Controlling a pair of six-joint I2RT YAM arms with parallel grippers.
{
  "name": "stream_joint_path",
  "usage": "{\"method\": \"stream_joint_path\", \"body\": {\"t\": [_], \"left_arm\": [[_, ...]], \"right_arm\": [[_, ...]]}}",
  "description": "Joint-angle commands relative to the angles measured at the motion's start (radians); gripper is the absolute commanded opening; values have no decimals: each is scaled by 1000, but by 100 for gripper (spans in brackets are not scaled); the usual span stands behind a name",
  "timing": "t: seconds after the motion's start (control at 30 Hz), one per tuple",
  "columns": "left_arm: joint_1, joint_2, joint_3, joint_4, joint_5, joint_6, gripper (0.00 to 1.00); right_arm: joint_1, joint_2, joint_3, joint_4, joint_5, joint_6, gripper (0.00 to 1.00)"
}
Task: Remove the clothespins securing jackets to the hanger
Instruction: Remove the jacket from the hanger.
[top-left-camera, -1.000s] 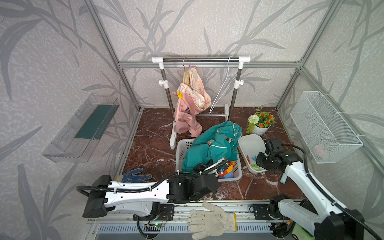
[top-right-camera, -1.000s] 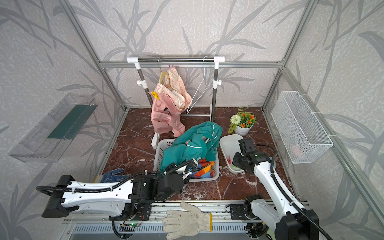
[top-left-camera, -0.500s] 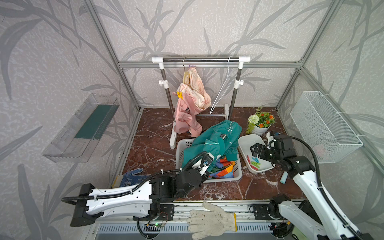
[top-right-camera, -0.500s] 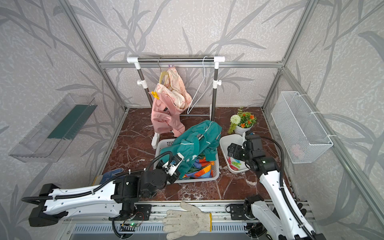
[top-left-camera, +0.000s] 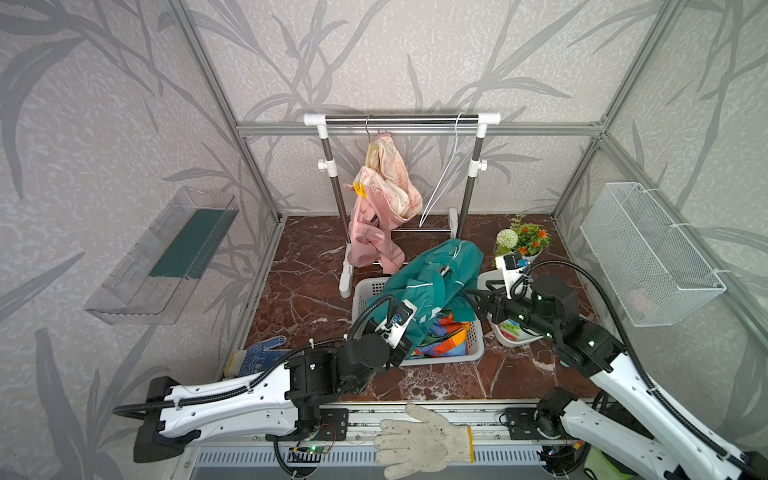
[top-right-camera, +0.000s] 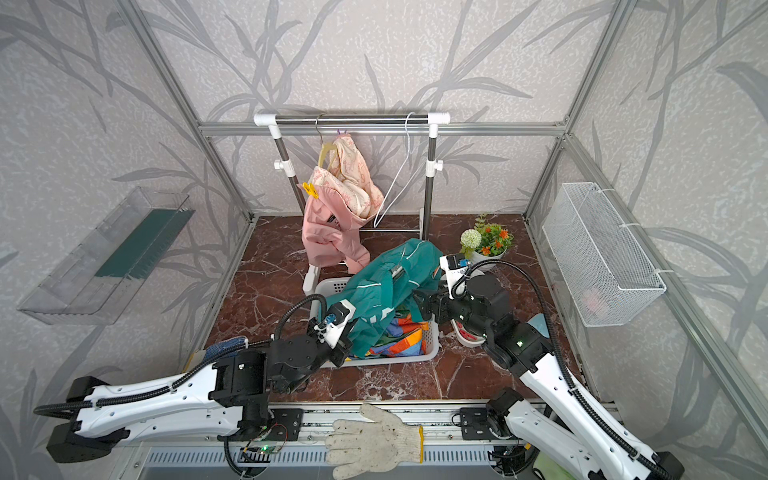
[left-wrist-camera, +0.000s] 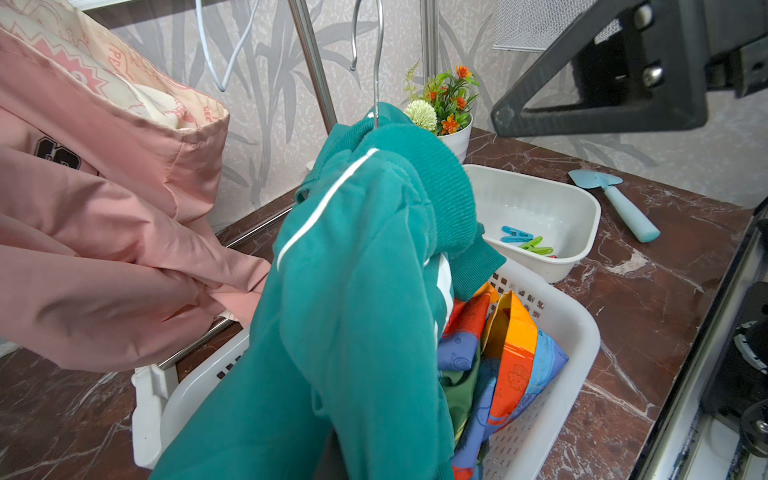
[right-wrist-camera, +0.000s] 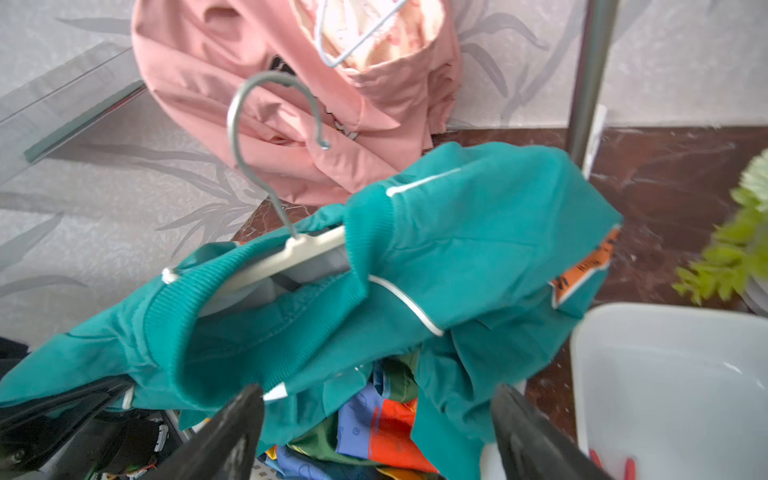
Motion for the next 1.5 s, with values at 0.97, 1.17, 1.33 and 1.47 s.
{"method": "stream_joint_path", "body": {"t": [0.97, 1.17, 1.33, 1.47], "left_arm": [[69, -88, -21, 50, 168, -97, 0], [77, -100, -27, 54, 187, -100, 0], [87, -119, -33, 63, 194, -108, 0], [95, -141, -47, 82, 196, -119, 0]], "right_arm": [[58, 247, 66, 450, -11, -110, 64], [58, 272, 83, 446, -34, -101, 44], [59, 288, 106, 415, -39, -98, 32], [58, 292, 104, 402, -32, -85, 18]]}}
